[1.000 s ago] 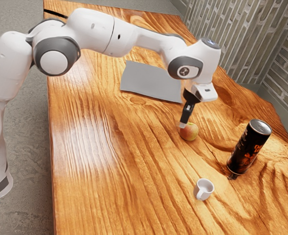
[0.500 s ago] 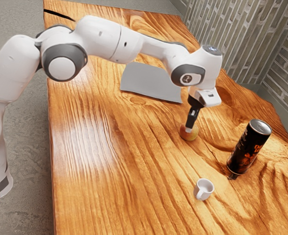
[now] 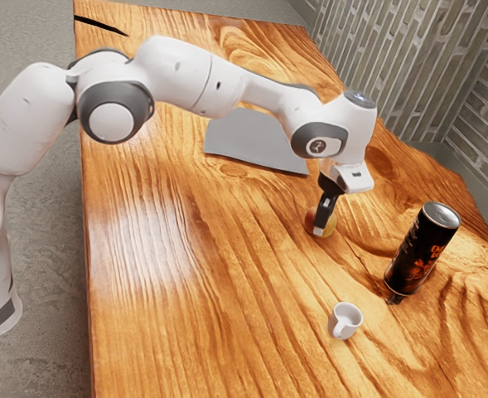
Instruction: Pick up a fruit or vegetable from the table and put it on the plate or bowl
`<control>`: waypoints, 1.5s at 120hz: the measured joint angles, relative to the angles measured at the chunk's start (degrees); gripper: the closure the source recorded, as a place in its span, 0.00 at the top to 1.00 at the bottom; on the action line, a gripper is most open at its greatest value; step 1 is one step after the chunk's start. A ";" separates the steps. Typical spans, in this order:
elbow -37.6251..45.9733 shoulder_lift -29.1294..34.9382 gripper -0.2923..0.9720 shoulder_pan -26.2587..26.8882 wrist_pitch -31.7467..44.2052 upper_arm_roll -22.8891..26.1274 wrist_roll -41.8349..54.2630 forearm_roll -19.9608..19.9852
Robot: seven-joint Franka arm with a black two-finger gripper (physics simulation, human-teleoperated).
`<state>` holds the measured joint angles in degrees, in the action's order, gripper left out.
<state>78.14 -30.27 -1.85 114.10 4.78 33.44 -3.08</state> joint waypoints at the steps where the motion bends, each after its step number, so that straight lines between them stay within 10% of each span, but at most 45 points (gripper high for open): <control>1: 0.00 -0.05 0.77 0.05 0.02 0.00 0.01 0.00; 108: 0.06 0.53 0.54 0.19 -3.15 -0.36 -3.43 0.01; 180: 0.24 14.48 0.54 0.14 -16.95 -7.70 -8.82 -1.44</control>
<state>78.38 -15.79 -1.71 97.16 -2.92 24.61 -4.52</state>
